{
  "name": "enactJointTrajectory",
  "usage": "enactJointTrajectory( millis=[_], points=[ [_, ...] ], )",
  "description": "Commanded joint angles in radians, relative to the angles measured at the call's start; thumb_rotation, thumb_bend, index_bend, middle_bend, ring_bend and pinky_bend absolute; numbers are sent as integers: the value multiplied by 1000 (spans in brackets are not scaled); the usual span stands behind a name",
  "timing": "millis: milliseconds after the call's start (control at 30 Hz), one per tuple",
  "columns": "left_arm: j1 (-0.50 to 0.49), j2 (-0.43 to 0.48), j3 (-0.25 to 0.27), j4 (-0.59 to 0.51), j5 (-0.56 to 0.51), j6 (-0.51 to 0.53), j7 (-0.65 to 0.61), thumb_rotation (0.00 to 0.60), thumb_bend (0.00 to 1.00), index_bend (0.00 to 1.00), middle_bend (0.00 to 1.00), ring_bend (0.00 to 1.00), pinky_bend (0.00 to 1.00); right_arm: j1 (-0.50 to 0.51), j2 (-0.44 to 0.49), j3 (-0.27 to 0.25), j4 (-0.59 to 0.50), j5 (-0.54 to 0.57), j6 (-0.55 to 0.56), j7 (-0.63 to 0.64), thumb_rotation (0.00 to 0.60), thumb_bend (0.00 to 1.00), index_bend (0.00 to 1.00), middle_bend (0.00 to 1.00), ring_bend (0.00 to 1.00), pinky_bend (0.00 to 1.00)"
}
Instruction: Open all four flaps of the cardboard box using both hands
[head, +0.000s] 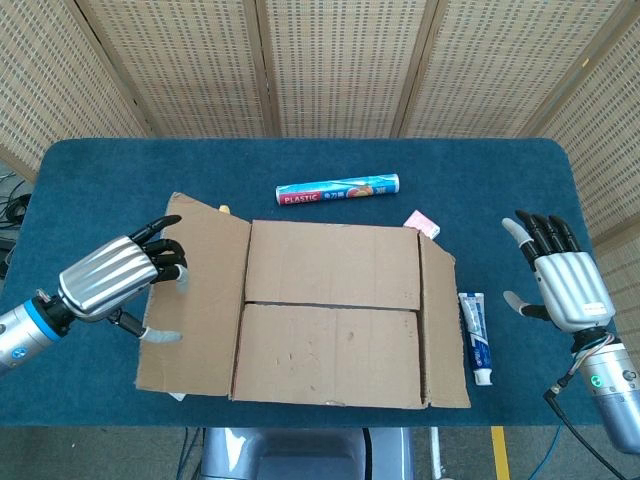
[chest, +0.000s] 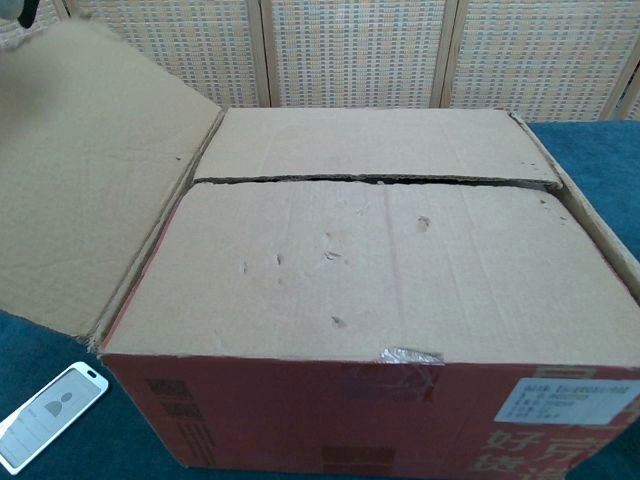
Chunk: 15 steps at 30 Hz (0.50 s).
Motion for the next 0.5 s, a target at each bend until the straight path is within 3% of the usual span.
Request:
enactJointTrajectory(
  millis=[33, 267, 500],
  points=[
    [20, -13, 8, 10, -18, -7, 23, 231, 21, 492, 447, 275, 0, -1, -2, -1, 3, 0, 1, 4, 600, 260, 75, 33, 0, 0],
    [47, -68, -9, 9, -83, -28, 133, 240, 48, 448, 398, 266, 0, -8, -6, -5, 12, -1, 6, 16, 600, 259, 74, 33, 0, 0],
    [71, -172, -63, -18, -206, -12, 292, 369, 94, 249, 192, 77, 0, -19, -19, -13, 24, -10, 18, 32, 600, 260, 74, 33, 0, 0]
  ],
)
